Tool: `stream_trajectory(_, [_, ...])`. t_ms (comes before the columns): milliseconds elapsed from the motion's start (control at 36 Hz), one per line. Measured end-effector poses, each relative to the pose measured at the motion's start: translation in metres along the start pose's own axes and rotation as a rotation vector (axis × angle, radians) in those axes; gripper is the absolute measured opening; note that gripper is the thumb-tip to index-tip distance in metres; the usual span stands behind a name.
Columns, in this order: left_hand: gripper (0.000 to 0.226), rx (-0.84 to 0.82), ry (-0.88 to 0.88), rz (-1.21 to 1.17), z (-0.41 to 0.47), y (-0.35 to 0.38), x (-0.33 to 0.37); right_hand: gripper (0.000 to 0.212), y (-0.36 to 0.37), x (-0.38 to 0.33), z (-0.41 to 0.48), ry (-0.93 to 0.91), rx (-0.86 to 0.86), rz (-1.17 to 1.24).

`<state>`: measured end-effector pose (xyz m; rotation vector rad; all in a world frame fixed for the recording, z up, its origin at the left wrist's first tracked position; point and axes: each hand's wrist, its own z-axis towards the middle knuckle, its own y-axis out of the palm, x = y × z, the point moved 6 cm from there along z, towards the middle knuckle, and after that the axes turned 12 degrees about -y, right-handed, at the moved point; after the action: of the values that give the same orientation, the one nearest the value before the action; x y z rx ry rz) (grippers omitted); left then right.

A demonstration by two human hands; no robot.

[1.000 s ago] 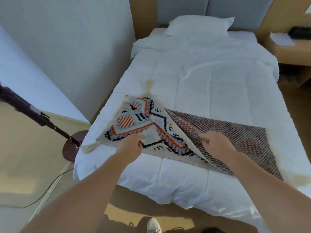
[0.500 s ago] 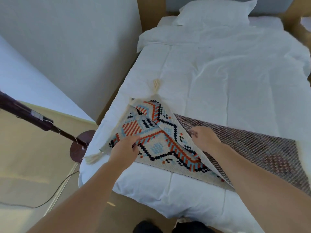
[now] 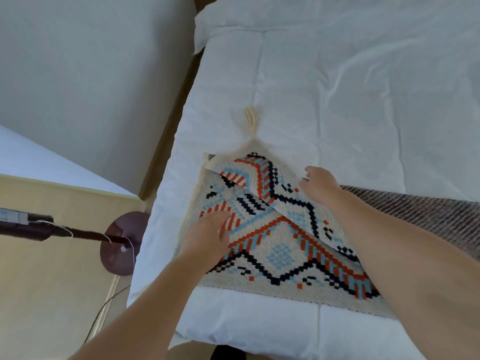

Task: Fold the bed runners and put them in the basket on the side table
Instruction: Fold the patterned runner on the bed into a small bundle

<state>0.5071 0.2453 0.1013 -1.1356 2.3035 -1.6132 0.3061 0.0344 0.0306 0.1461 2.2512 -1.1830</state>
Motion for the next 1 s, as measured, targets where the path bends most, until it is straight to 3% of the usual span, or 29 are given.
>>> stream_trajectory(139, [0.039,-0.021,0.080,0.067,0.052,-0.003,-0.021,0.052,0.035,-0.008,0.048,0.117,0.032,0.037])
stream_trajectory(250, [0.039,-0.075,0.162,0.117,0.093,0.001,-0.030,0.023,0.052,-0.007,0.069,0.169,0.127,-0.009])
stream_trajectory(306, [0.042,-0.105,0.207,0.137,0.114,0.005,-0.028,0.032,0.056,-0.005,0.070,0.183,0.175,-0.014])
stream_trajectory(389, [0.049,-0.109,0.315,0.163,0.146,0.011,-0.008,0.025,0.061,-0.017,0.064,0.091,0.239,-0.007])
stream_trajectory(500, [0.070,-0.084,0.490,0.220,0.180,0.021,0.038,0.038,0.069,-0.044,0.040,-0.065,0.277,-0.022])
stream_trajectory(583, [0.081,-0.068,0.697,0.400,0.199,0.032,0.074,0.023,0.076,-0.062,0.019,-0.175,0.267,-0.061])
stream_trajectory(639, [0.068,-0.061,0.844,0.570,0.204,0.039,0.090,0.017,0.080,-0.068,0.009,-0.236,0.270,-0.058])
stream_trajectory(722, [0.016,-0.121,0.949,0.700,0.205,0.042,0.095,0.017,0.083,-0.071,-0.003,-0.283,0.284,-0.048])
stream_trajectory(806, [0.027,-0.105,0.912,0.740,0.206,0.032,0.080,0.017,0.084,-0.070,-0.012,-0.278,0.284,-0.062])
stream_trajectory(917, [0.005,-0.041,0.840,0.825,0.200,0.017,0.042,0.018,0.093,-0.072,-0.019,-0.260,0.246,-0.086])
stream_trajectory(1000, [0.017,-0.068,0.869,0.804,0.188,0.014,0.008,0.023,0.103,-0.079,-0.025,-0.271,0.175,-0.121])
